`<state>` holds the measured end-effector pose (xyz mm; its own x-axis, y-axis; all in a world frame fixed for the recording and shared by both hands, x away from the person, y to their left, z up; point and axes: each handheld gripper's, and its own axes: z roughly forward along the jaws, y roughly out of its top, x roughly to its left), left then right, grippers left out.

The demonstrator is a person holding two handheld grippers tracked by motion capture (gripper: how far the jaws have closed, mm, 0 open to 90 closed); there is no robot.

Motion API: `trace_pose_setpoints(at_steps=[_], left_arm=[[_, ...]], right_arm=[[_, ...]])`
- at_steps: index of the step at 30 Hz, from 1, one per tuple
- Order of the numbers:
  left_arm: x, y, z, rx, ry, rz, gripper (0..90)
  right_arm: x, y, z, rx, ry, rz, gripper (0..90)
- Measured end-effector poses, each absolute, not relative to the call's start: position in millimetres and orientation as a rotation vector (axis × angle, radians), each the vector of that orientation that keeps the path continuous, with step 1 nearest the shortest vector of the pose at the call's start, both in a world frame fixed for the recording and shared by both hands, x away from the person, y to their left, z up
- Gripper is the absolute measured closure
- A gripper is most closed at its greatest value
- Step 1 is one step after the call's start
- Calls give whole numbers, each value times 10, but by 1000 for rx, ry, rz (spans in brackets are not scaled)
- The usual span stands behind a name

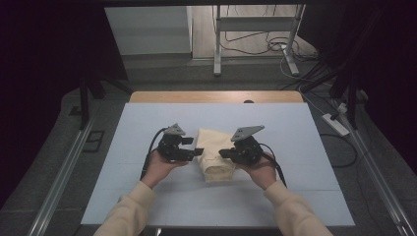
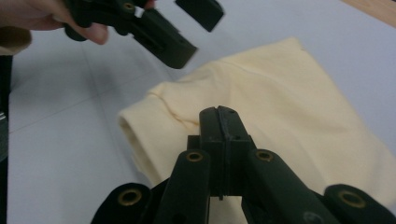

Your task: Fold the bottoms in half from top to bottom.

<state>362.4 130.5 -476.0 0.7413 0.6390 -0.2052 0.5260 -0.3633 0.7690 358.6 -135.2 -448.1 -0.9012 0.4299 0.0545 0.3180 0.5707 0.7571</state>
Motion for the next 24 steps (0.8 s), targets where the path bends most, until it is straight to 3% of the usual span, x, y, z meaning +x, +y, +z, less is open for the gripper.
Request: trace_pose_setpoints(at_steps=[24], left_arm=[[3617, 1372, -4764, 2043, 903, 160, 305]], right_arm=[[3529, -1325, -4920, 710, 2788, 1103, 893]])
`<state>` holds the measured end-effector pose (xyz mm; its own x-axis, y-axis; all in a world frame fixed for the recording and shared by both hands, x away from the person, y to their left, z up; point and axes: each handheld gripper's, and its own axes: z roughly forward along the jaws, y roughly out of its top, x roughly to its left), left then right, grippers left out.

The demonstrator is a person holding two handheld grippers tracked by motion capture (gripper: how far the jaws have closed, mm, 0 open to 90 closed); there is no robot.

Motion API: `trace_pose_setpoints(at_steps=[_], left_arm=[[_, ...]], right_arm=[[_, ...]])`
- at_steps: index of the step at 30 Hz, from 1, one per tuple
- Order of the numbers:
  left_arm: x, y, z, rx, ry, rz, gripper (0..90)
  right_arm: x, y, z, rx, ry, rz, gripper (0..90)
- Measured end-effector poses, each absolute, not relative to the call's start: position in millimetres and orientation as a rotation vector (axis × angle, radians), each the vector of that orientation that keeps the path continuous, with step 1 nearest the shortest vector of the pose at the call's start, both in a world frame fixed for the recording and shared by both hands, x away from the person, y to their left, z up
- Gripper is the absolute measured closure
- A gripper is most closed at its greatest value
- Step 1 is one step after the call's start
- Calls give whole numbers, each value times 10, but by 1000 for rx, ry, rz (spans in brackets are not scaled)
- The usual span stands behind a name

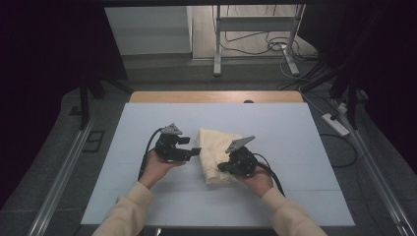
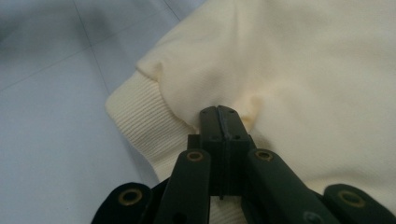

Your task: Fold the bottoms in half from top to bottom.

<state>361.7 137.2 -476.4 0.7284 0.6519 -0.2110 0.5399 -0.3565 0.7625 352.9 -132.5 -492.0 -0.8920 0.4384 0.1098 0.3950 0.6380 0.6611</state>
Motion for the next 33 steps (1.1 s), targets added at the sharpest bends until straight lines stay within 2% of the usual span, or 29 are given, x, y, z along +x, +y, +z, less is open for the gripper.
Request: trace_pose_setpoints(at_steps=[10, 16, 25, 33], left_arm=[[3613, 1357, -4768, 2052, 895, 160, 293], [3606, 1377, -4759, 2046, 895, 158, 288], [3520, 1378, -4725, 2055, 881, 180, 279], [3363, 1486, -4739, 2048, 886, 182, 274]], right_arm=[[3510, -1325, -4944, 734, 2757, 1119, 892], [3505, -1392, -4840, 705, 2718, 1187, 889], [3439, -1653, -4628, 736, 2622, 1259, 889], [3436, -1929, -4663, 811, 2592, 1247, 853]])
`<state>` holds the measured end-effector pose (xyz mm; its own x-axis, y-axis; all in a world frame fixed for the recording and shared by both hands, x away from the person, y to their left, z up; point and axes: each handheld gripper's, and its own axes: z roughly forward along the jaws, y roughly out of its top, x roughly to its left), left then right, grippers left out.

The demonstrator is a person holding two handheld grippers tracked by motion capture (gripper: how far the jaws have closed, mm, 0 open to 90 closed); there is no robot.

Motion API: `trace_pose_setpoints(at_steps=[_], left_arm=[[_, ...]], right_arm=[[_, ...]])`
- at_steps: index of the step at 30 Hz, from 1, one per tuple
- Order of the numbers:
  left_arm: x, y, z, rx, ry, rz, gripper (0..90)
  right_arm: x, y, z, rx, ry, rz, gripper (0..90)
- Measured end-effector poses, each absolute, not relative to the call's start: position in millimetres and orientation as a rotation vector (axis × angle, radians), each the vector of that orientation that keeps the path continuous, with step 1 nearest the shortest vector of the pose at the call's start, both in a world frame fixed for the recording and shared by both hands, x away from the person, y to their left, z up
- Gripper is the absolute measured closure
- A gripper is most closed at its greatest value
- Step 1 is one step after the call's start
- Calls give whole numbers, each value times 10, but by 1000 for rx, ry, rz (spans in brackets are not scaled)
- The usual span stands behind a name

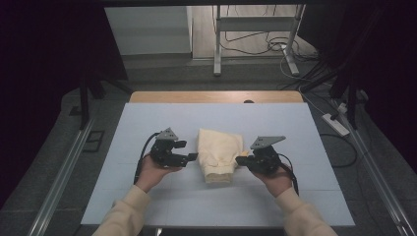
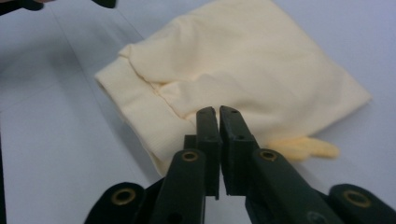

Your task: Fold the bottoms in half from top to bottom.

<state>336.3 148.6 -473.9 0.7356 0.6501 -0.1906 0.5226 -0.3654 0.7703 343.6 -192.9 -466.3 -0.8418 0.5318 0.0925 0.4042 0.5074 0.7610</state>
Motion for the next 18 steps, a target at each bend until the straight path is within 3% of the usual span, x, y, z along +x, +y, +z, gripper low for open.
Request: trace_pose_setpoints(at_steps=[2, 9, 18], left_arm=[[3308, 1535, -4755, 2048, 890, 182, 274], [3135, 1715, -4812, 2032, 921, 183, 274], [2936, 1902, -4869, 2022, 956, 195, 274]], right_arm=[[3428, -1977, -4674, 827, 2585, 1243, 813], [3359, -2117, -4725, 849, 2539, 1220, 504], [3235, -2389, -4822, 917, 2511, 1181, 401]])
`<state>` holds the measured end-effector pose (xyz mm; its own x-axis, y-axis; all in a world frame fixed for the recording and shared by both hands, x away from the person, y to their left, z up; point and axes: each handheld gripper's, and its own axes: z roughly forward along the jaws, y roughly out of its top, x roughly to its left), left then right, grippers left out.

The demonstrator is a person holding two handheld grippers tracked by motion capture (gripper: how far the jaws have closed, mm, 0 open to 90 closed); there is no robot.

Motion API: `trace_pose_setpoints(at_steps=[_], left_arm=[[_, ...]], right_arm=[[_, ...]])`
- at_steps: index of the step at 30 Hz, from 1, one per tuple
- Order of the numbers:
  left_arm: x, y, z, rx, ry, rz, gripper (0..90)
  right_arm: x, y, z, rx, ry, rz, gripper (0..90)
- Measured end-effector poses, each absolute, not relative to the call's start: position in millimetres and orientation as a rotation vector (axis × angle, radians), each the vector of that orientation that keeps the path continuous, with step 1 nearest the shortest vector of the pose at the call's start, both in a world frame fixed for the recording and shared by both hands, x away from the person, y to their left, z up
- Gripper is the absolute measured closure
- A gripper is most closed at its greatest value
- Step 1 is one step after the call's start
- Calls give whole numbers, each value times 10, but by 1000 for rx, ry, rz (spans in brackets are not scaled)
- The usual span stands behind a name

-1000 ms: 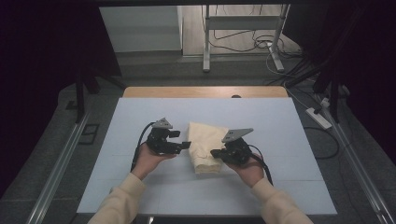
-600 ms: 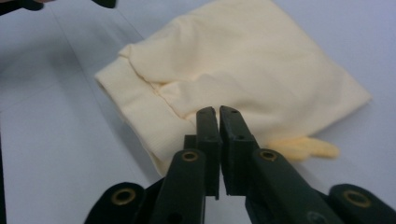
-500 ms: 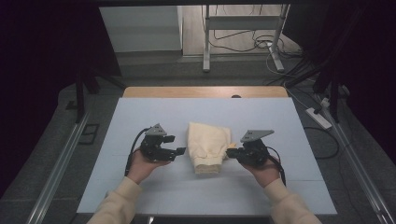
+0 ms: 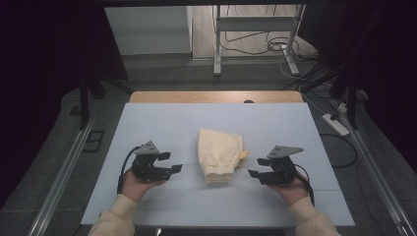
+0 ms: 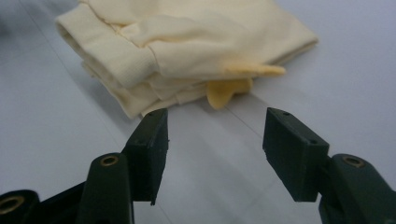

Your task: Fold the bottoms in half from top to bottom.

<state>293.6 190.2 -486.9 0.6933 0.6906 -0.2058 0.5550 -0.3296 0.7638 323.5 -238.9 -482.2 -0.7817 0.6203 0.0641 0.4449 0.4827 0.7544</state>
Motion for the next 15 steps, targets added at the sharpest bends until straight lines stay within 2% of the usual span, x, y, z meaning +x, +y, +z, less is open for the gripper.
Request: trace_pose_setpoints(at_steps=[15], left_arm=[[2711, 2107, -5012, 2041, 993, 191, 273]], right_arm=[[3008, -2824, -4888, 936, 2506, 1145, 385]])
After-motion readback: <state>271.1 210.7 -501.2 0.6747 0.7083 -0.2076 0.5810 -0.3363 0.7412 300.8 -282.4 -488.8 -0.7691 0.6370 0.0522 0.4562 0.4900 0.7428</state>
